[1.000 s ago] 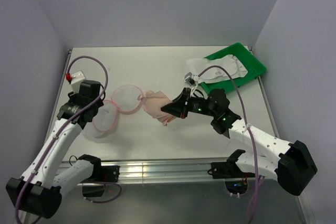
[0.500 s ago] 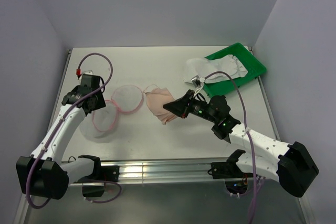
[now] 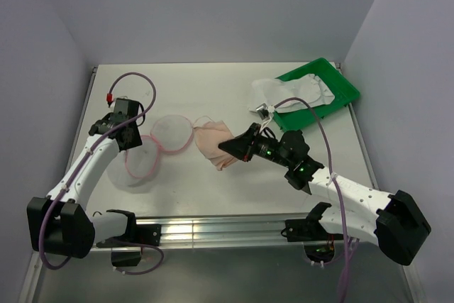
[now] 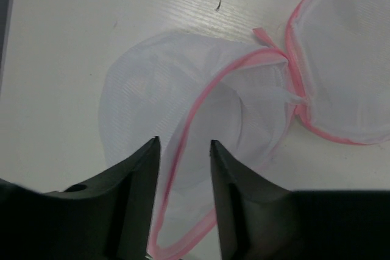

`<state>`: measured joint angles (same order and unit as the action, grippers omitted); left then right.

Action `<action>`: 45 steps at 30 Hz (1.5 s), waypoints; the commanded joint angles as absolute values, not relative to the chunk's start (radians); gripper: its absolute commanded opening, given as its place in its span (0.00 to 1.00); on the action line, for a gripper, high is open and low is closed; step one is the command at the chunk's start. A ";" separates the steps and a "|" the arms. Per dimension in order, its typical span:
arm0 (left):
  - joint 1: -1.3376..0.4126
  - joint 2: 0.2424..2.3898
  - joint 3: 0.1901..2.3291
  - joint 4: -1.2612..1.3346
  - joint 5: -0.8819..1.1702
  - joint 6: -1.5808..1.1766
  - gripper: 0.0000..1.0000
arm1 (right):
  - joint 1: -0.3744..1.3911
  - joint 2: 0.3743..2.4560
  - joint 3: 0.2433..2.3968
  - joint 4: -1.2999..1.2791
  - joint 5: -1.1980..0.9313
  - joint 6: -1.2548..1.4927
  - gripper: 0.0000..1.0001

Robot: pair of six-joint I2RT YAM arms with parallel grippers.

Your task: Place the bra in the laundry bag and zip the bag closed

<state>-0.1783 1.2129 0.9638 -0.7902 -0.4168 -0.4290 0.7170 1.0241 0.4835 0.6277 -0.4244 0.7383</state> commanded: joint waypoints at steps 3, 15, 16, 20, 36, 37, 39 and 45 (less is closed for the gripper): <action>-0.179 1.216 0.966 -0.761 -0.488 -0.434 0.36 | 0.753 1.055 0.543 0.670 -0.403 0.739 0.00; -0.265 1.307 0.905 -0.720 -0.542 -0.472 0.33 | 0.775 1.069 0.555 0.652 -0.370 0.724 0.00; -0.267 1.307 0.907 -0.722 -0.532 -0.476 0.21 | 0.776 1.072 0.557 0.661 -0.370 0.724 0.00; -0.275 1.258 0.899 -0.681 -0.506 -0.472 0.00 | 0.785 1.103 0.564 0.678 -0.373 0.733 0.00; -0.305 0.976 0.807 -0.410 -0.077 -0.600 0.00 | 0.856 1.178 0.612 0.820 -0.219 0.788 0.00; -0.305 0.968 0.796 -0.397 -0.055 -0.613 0.00 | 0.857 1.205 0.618 0.837 -0.213 0.804 0.00; -0.305 0.947 0.761 -0.365 -0.034 -0.621 0.00 | 0.864 1.257 0.633 0.893 -0.192 0.818 0.00; -0.305 0.911 0.686 -0.282 0.012 -0.626 0.00 | 0.868 1.441 0.738 0.989 -0.204 0.864 0.00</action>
